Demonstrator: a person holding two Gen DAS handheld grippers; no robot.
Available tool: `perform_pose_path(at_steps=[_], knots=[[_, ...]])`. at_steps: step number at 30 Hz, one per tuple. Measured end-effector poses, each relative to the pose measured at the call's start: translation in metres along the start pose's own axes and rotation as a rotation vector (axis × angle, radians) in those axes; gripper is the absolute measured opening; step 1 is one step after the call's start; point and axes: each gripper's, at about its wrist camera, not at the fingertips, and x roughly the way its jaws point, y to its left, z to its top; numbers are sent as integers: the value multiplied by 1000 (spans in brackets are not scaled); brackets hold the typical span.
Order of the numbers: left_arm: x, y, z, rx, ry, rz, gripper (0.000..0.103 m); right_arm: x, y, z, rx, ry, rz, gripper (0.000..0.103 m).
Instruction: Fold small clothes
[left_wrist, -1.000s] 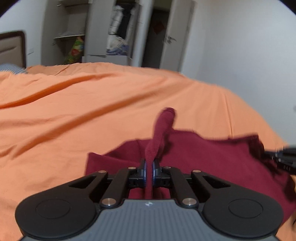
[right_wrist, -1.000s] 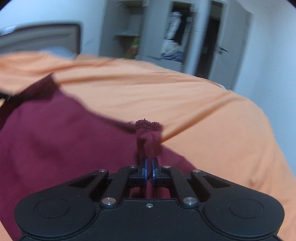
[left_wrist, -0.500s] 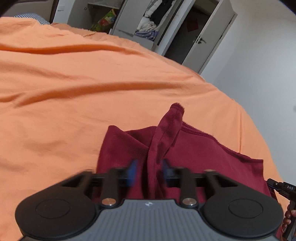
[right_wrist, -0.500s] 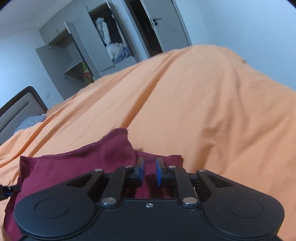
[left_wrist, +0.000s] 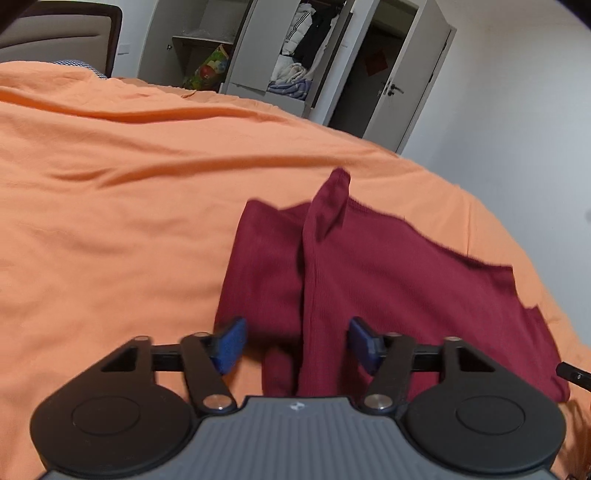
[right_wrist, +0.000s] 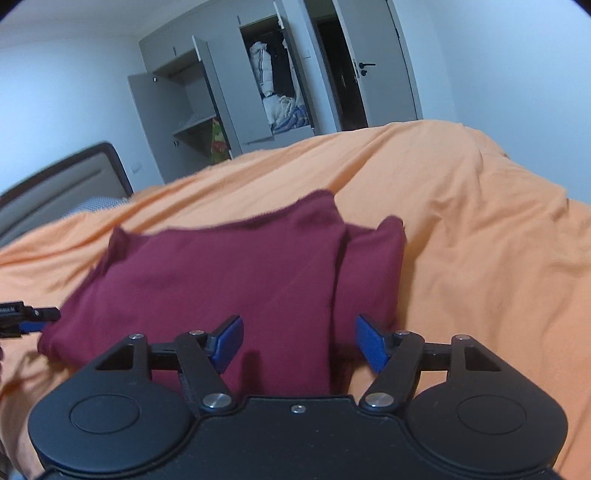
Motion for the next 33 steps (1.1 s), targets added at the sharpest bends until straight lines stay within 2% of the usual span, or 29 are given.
perform_pose_path(at_steps=[2, 3, 4, 5, 7, 12, 17, 21, 24, 25, 27, 28, 29, 30, 31, 32, 33], knots=[[1, -1, -5, -12, 31, -12, 31, 1, 5, -5, -10, 11, -28, 60], [1, -2, -8, -14, 44, -8, 25, 3, 6, -8, 0, 22, -44, 48], [1, -4, -9, -14, 56, -4, 13, 4, 5, -10, 16, 31, -49, 33], [1, -6, -9, -14, 61, -1, 7, 5, 5, -11, 32, 38, -44, 26], [-5, -8, -7, -17, 35, 8, 4, 4, 4, -10, 47, 31, -66, 6], [-33, -8, 7, -34, -19, -5, 3, -17, 2, 1, 105, 11, -62, 5], [-42, 1, 4, -91, 40, -20, 3, -41, 1, -1, 153, 29, -53, 4], [-26, 10, -9, -121, 78, -14, 3, -33, -5, -14, 163, 63, -54, 5], [-20, 9, -15, -94, 84, 2, 4, -26, -5, -18, 160, 71, -64, 9], [-20, 9, -16, -94, 82, -1, 5, -25, -4, -19, 147, 72, -75, 17], [-21, 11, -17, -97, 77, -8, 9, -26, 0, -21, 116, 69, -102, 26], [-23, 11, -17, -100, 74, -2, 15, -27, 3, -22, 96, 63, -116, 32], [-26, 12, -18, -98, 64, 7, 28, -28, 5, -22, 78, 59, -125, 35], [-29, 11, -19, -91, 51, 14, 35, -29, 7, -23, 58, 54, -135, 45], [-32, 11, -19, -82, 37, 22, 49, -31, 10, -24, 36, 46, -149, 60], [-34, 12, -20, -76, 27, 29, 64, -32, 12, -24, 18, 37, -161, 68], [-37, 11, -21, -72, 20, 34, 72, -33, 14, -25, 0, 26, -170, 80]])
